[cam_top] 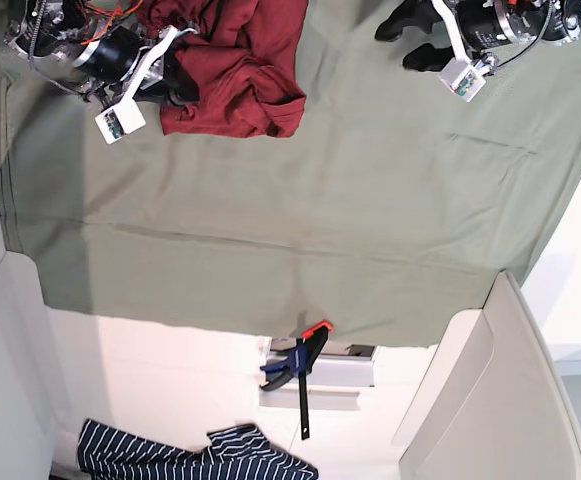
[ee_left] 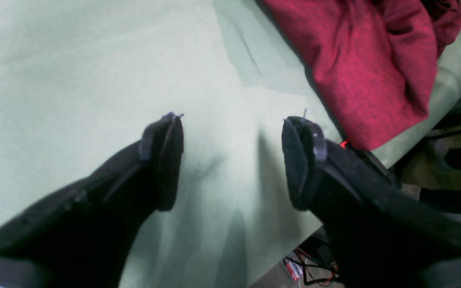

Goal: Fold the T-shirt properly
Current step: 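Release the shirt and withdraw the right gripper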

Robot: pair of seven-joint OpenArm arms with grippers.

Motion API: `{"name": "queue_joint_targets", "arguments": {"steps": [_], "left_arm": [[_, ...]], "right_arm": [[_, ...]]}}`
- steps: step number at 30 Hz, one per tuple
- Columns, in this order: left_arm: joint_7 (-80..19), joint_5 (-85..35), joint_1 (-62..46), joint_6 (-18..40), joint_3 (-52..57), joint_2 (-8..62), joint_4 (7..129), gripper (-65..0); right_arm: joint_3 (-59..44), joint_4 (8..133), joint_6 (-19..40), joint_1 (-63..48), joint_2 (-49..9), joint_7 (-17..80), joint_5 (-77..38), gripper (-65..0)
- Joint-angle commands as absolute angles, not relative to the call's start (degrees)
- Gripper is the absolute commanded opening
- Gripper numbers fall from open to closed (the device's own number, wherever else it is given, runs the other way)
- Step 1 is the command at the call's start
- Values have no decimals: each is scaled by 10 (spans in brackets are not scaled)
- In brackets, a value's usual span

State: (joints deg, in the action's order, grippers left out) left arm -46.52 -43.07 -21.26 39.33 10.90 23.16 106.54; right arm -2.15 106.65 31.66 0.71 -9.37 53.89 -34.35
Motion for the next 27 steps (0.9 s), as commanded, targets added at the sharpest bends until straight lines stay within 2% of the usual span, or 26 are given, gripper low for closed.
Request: {"name": "queue_joint_targets", "arguments": {"steps": [1, 7, 12, 20, 23, 24, 25, 27], "left_arm": [[-455, -441, -210, 400, 112, 238, 1074, -276], [-454, -439, -209, 400, 113, 238, 1074, -276], [-452, -439, -209, 400, 114, 238, 1074, -276], [-448, -440, -209, 400, 139, 238, 1075, -276], [-443, -444, -209, 400, 143, 238, 1076, -277], [-438, -443, -209, 400, 143, 238, 1076, -277], [-435, -443, -209, 400, 143, 238, 1076, -277], [-431, -444, -209, 400, 143, 238, 1079, -277]], "right_arm": [[-22, 1093, 320, 3, -95, 533, -363, -650], [-13, 1154, 333, -65, -95, 551, -415, -650], [44, 1174, 335, -110, -95, 553, -418, -650], [120, 1174, 334, -122, -95, 551, -406, -650], [120, 1174, 332, -119, -95, 527, -389, -328], [120, 1174, 332, -115, -95, 514, -383, -251], [120, 1174, 332, -109, -95, 507, -380, -211], [118, 1177, 330, -90, -91, 506, -379, -207]]}}
